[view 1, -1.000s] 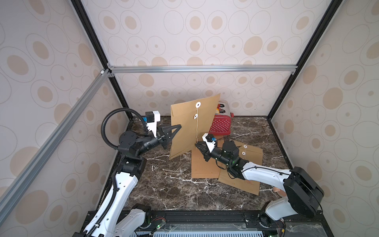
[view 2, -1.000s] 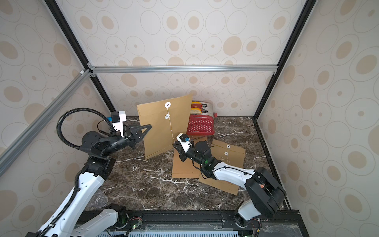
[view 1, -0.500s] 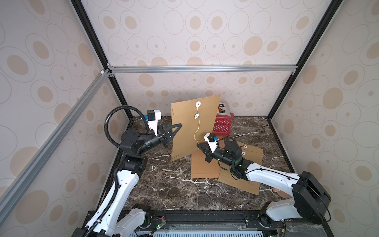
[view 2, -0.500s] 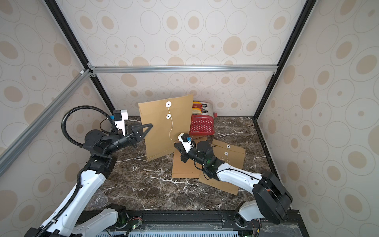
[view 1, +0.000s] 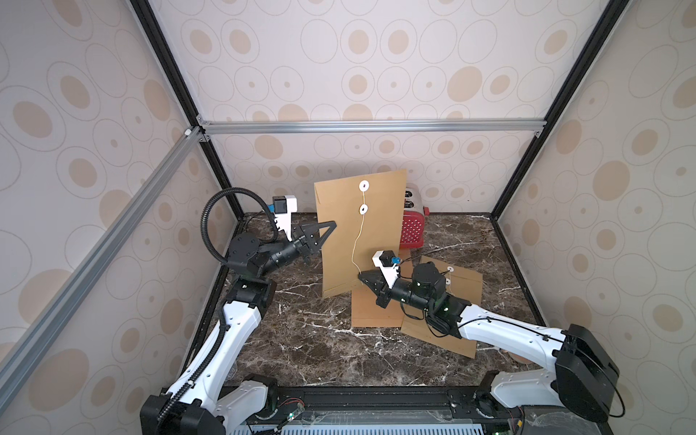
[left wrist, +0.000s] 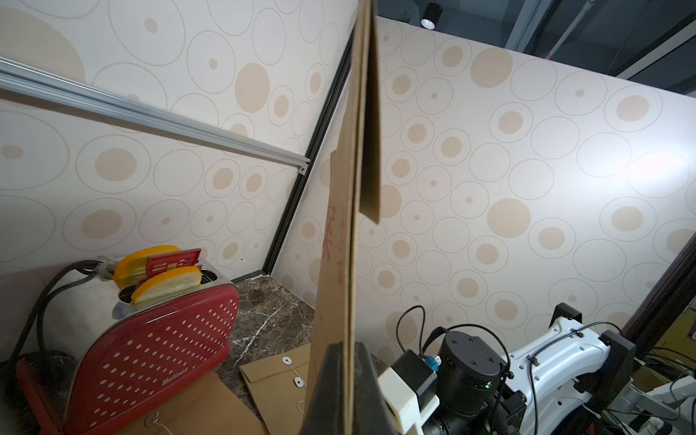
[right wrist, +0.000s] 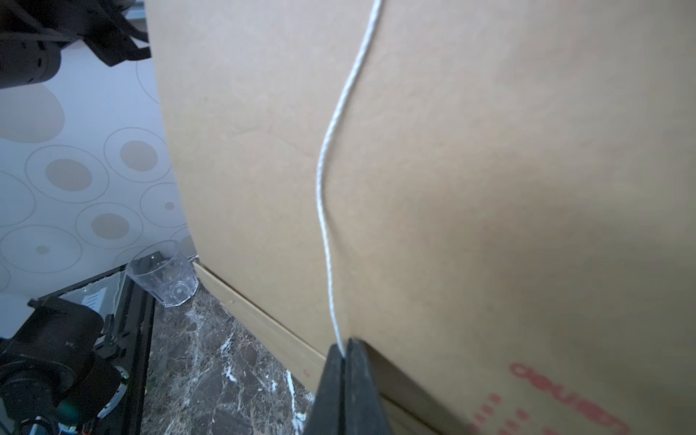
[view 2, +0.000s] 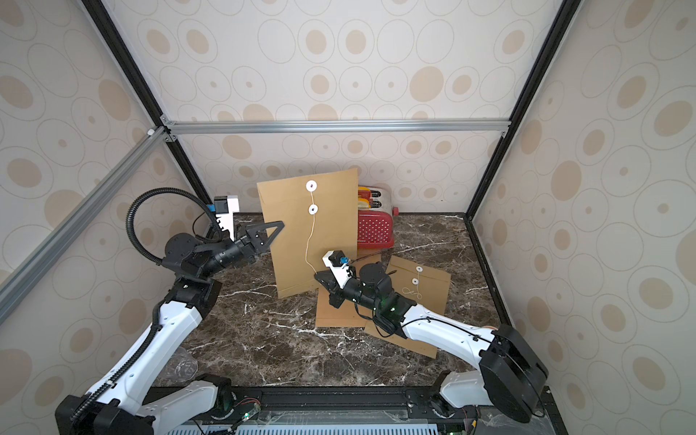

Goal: Close the mouth of the file bag
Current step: Close the file bag.

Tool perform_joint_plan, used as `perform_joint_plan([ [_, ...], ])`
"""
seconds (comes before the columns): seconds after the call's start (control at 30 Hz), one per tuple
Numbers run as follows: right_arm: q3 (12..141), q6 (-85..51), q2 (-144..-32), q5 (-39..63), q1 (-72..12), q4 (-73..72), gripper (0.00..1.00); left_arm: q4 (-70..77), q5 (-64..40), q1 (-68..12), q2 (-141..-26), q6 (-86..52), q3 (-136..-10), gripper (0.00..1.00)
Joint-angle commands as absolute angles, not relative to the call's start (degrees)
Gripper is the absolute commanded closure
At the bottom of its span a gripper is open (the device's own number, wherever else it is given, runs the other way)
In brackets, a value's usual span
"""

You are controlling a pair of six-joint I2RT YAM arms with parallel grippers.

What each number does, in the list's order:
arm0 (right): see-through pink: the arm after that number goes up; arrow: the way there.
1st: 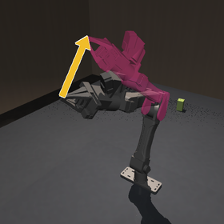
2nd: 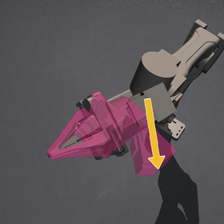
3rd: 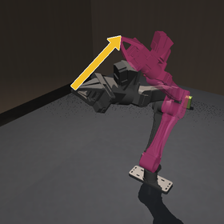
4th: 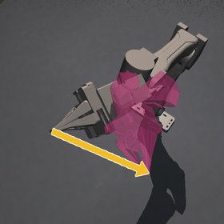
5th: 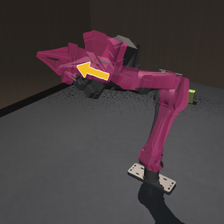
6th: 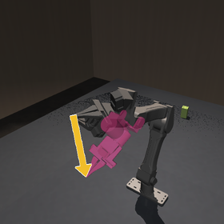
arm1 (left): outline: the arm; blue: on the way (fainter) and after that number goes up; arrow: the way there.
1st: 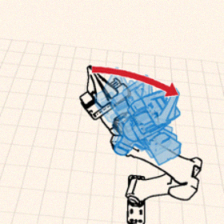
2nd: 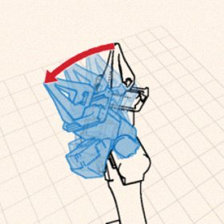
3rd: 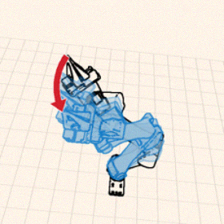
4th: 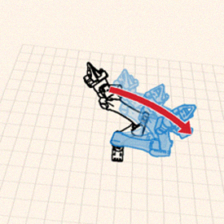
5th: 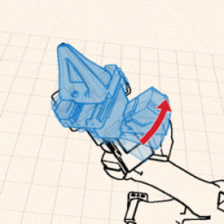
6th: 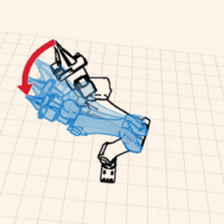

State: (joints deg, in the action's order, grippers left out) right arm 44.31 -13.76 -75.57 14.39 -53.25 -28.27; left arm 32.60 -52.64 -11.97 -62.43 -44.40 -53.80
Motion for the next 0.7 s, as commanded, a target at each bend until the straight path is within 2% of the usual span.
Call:
perform_joint_plan([
  [0.0, 45.74, -14.50, -76.35, 13.89, -54.66, -26.77, 1.00, 37.53, -54.27, -12.16, -63.61, -49.10, -55.88, 1.00],
  [0.67, 51.43, -13.79, -81.00, 13.70, -59.36, -23.59, 1.00, 40.62, -55.68, -11.96, -67.06, -54.95, -56.85, 1.00],
])
